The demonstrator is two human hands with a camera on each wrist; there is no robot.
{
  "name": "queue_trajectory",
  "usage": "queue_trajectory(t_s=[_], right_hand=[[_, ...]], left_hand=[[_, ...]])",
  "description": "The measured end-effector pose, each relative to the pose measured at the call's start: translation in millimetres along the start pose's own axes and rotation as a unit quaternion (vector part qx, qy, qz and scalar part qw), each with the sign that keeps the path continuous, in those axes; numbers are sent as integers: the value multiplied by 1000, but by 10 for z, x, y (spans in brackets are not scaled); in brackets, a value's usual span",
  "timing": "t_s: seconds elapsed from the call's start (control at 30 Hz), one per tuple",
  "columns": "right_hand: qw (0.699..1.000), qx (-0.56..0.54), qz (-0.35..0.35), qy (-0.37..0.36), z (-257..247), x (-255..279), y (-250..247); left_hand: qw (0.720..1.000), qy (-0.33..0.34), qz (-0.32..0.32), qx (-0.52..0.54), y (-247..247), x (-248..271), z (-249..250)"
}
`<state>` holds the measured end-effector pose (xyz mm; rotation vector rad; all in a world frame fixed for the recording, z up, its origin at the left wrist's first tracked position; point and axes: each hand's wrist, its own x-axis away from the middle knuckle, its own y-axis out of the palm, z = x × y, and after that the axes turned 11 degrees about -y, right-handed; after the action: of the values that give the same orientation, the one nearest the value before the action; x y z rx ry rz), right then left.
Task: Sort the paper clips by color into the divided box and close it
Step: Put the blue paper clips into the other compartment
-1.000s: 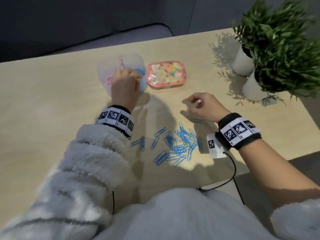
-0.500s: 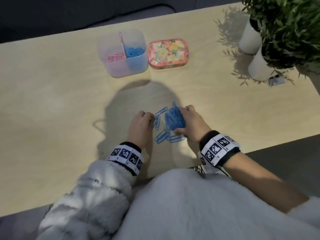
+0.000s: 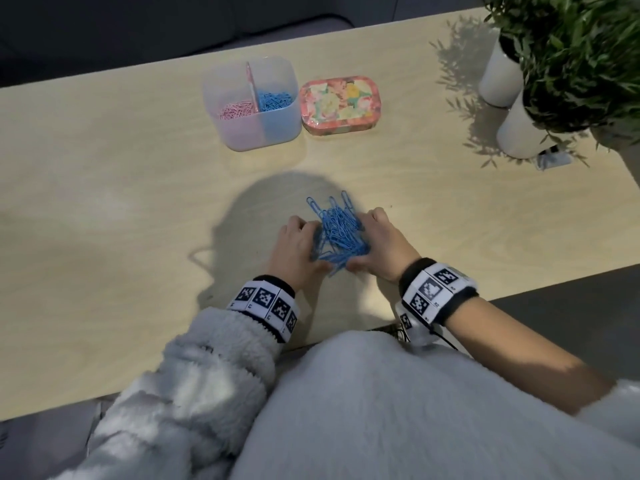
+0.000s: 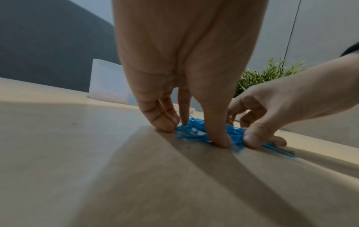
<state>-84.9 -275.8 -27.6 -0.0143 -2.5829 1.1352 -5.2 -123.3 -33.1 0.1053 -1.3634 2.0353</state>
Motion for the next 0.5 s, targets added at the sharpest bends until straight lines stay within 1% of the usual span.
queue_trajectory(t_s=[0.07, 0.13, 0.23, 0.4, 0.5], right_hand=[[1000, 10, 8, -19, -40, -100, 11], [997, 70, 7, -42, -77, -184, 30], [989, 140, 6, -47, -138, -250, 50], [979, 191, 10, -67, -133, -244, 35], [985, 161, 20, -61, -94, -254, -25]], left_hand=[[1000, 10, 12, -7, -6, -75, 33], [1000, 15, 21, -6, -5, -137, 55], [999, 15, 29, -19, -16, -182, 68], [998, 23, 48, -37, -39, -197, 3], [998, 21, 59, -31, -69, -180, -41]])
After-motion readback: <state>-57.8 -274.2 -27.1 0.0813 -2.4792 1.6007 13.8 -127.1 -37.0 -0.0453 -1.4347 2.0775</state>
